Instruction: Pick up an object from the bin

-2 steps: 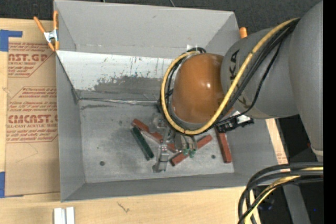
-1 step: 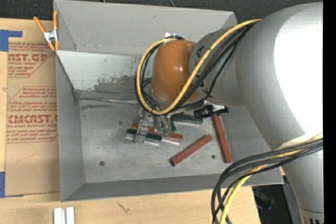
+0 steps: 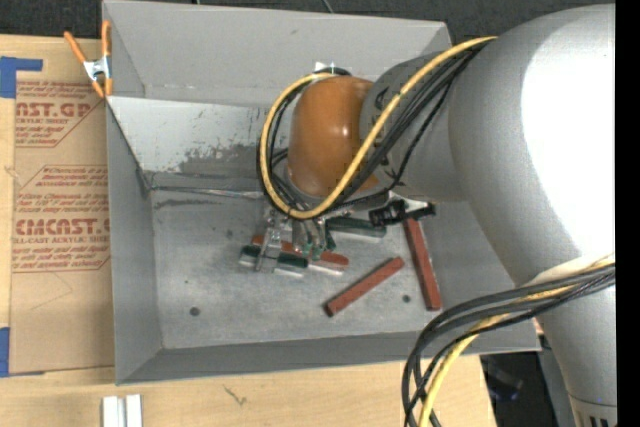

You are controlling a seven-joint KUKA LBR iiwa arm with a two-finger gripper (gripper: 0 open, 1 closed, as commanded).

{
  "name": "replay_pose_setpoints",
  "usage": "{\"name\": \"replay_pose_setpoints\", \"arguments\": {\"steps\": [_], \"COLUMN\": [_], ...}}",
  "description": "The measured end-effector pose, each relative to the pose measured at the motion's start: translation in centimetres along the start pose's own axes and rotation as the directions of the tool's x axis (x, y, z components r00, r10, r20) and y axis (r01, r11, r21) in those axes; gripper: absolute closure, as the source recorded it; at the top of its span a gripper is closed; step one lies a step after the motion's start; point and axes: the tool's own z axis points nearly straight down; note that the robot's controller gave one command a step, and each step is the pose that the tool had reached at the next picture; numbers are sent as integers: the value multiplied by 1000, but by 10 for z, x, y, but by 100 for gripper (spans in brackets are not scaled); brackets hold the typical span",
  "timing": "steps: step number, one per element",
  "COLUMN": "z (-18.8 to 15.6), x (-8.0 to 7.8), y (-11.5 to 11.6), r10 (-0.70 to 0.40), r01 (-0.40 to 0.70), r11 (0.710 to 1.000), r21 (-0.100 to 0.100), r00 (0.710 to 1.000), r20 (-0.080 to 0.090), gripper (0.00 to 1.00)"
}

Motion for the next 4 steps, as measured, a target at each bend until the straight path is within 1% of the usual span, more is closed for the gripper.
{"name": "replay_pose_setpoints", "arguments": {"steps": [1,2,3,4], "z": [-85,-140,-92,-30], "x": [0,-3,-7,-6], "y": [-3,-4,-9,-25], "r10": [29,45,-33,-100], "r01": [-29,-45,33,100], "r11": [1000,999,999,995], "r21": [4,1,1,2], "r00": [1000,999,999,995], "r20": [-9,1,4,-1], "gripper": [0,0,0,0]}}
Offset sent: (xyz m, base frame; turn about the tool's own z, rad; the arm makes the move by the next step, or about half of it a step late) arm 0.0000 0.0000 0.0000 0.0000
